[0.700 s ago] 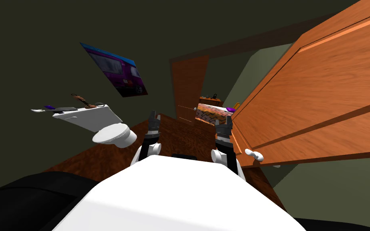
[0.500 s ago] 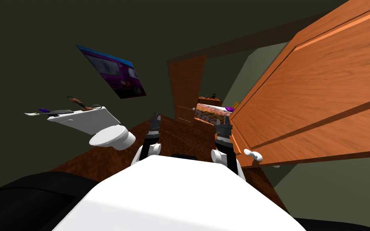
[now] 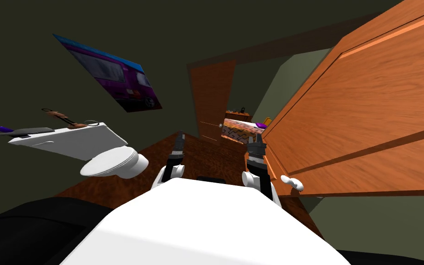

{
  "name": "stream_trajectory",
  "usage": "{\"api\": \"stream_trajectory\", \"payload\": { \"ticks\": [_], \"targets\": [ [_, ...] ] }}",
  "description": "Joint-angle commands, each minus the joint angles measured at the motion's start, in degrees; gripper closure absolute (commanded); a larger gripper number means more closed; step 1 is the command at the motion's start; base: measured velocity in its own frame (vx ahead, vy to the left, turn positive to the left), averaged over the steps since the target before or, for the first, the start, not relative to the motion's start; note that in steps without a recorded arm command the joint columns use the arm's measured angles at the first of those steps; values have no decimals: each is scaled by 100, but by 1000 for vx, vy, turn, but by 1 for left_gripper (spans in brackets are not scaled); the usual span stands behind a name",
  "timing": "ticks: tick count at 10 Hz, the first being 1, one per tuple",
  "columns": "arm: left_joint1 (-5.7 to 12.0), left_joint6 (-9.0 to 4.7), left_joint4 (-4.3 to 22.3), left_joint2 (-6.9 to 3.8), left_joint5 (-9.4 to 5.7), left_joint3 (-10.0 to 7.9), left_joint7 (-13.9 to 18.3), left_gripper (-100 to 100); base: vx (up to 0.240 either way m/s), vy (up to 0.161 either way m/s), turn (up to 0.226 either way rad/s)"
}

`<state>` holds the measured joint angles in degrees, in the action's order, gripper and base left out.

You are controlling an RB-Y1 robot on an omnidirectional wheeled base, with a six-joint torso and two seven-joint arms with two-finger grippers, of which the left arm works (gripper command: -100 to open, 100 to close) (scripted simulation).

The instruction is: Pull the door open

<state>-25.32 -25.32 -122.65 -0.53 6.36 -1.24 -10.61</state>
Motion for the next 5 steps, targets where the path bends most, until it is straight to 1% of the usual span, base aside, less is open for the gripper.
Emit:
{"api": "stream_trajectory", "payload": {
  "ticks": [1, 3, 4, 5],
  "targets": [
    [64, -48, 188, -41, 34, -27, -172, -100, 114, -43, -62],
    [113, -102, 375, -91, 62, -65, -329, -100, 95, -38, -53],
    [162, -155, 561, -141, 89, -103, -485, -100, 111, -41, -93],
    [190, -186, 667, -164, 104, -125, -575, -100, 121, -45, -94]
  ]
}}
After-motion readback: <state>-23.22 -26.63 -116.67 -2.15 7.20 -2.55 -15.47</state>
